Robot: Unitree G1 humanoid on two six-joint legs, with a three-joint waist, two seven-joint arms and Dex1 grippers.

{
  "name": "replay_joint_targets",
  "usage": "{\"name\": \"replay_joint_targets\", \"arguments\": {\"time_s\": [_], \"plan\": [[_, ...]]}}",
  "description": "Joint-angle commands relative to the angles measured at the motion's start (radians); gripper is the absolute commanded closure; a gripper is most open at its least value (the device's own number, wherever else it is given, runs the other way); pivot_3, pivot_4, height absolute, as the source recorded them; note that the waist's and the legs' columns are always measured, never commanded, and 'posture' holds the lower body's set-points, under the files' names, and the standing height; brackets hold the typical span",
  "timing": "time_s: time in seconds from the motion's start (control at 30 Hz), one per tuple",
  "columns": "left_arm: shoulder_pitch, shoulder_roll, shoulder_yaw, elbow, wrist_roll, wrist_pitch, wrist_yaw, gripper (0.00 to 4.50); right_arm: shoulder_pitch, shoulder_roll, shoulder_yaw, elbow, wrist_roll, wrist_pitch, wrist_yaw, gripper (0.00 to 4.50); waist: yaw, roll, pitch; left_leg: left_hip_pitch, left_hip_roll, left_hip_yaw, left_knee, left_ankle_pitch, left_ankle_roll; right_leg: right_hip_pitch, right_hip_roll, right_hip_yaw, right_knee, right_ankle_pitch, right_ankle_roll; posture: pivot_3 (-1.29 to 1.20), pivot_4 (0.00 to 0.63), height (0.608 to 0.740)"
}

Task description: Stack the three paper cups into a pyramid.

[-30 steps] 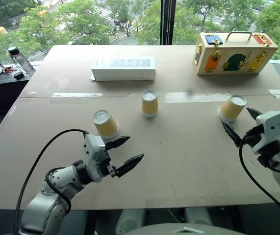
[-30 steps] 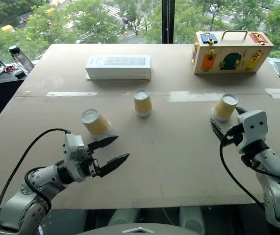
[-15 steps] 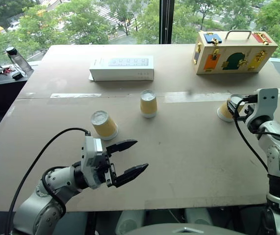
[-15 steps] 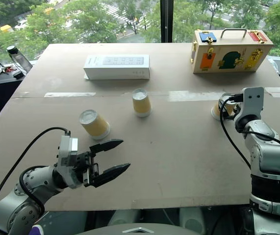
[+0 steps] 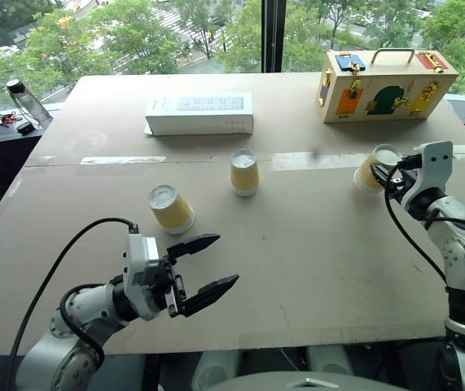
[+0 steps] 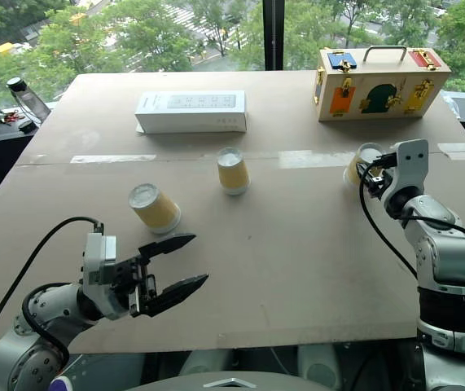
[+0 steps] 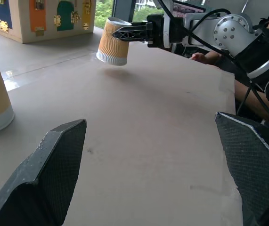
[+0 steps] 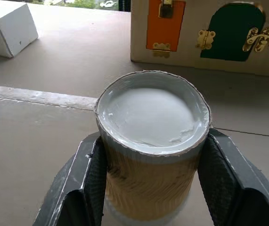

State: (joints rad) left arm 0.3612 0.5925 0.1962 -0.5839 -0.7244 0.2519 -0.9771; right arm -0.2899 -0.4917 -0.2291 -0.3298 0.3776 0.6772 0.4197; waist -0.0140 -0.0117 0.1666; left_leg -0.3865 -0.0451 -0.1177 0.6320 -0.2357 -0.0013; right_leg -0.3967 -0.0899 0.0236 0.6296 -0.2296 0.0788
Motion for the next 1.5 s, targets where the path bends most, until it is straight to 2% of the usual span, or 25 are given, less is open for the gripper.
{"name": "replay_joint_targets", "arguments": {"time_s": [0.03,0.13,0.23,0.4,0.67,0.83,1.5], "plan": [[0.017,-0.014,0.038,0.026,0.012,-0.066,-0.030,0.00,0.026,-0.048,0.076,-0.178,0.073,-0.010,0.126,2.54,-0.001,0.000,0.000,0.000,0.000,0.000,0.000,0.000,0.000,0.000,0.000,0.000,-0.001,0.000,0.000,0.00,0.150,0.740],[0.058,0.015,0.083,0.064,-0.027,-0.054,-0.094,0.00,0.038,-0.038,0.193,-0.281,0.124,0.005,0.182,2.54,-0.006,0.000,0.000,0.000,0.003,0.001,0.000,0.000,0.000,0.000,0.002,0.000,-0.001,-0.001,-0.001,0.00,0.150,0.740],[0.072,0.036,0.128,0.067,-0.074,-0.024,-0.112,0.00,0.028,-0.025,0.290,-0.292,0.108,-0.013,0.201,2.54,0.000,-0.001,0.000,0.000,0.006,0.001,0.000,0.000,0.000,0.000,0.003,-0.001,-0.001,-0.001,-0.001,0.00,0.150,0.740],[0.093,0.038,0.163,0.028,-0.101,0.004,-0.082,0.00,-0.008,0.002,0.439,-0.215,0.034,-0.097,0.250,2.54,0.001,-0.002,0.000,-0.001,0.005,0.000,0.001,0.000,0.000,0.000,0.002,-0.002,-0.002,-0.001,0.000,0.00,0.150,0.740],[0.129,0.030,0.167,-0.053,-0.116,0.035,-0.030,0.00,-0.095,0.058,0.550,-0.047,-0.062,-0.197,0.302,2.54,-0.001,-0.002,0.000,-0.001,0.005,0.000,0.001,-0.001,-0.001,0.000,0.003,-0.002,-0.002,0.000,-0.002,0.00,0.150,0.740],[0.135,0.039,0.181,-0.067,-0.129,0.052,-0.014,0.00,-0.127,0.088,0.572,0.001,-0.090,-0.217,0.317,2.54,0.000,-0.002,0.000,0.000,0.005,0.000,0.001,-0.001,-0.001,0.000,0.003,-0.002,-0.002,0.000,-0.002,0.00,0.150,0.740],[0.107,0.048,0.178,-0.049,-0.131,0.064,-0.016,0.00,-0.131,0.083,0.539,0.018,-0.118,-0.221,0.343,2.54,0.000,-0.002,0.000,0.000,0.005,0.000,0.001,-0.001,-0.001,0.000,0.004,-0.002,-0.002,0.000,-0.003,0.00,0.150,0.740]]}}
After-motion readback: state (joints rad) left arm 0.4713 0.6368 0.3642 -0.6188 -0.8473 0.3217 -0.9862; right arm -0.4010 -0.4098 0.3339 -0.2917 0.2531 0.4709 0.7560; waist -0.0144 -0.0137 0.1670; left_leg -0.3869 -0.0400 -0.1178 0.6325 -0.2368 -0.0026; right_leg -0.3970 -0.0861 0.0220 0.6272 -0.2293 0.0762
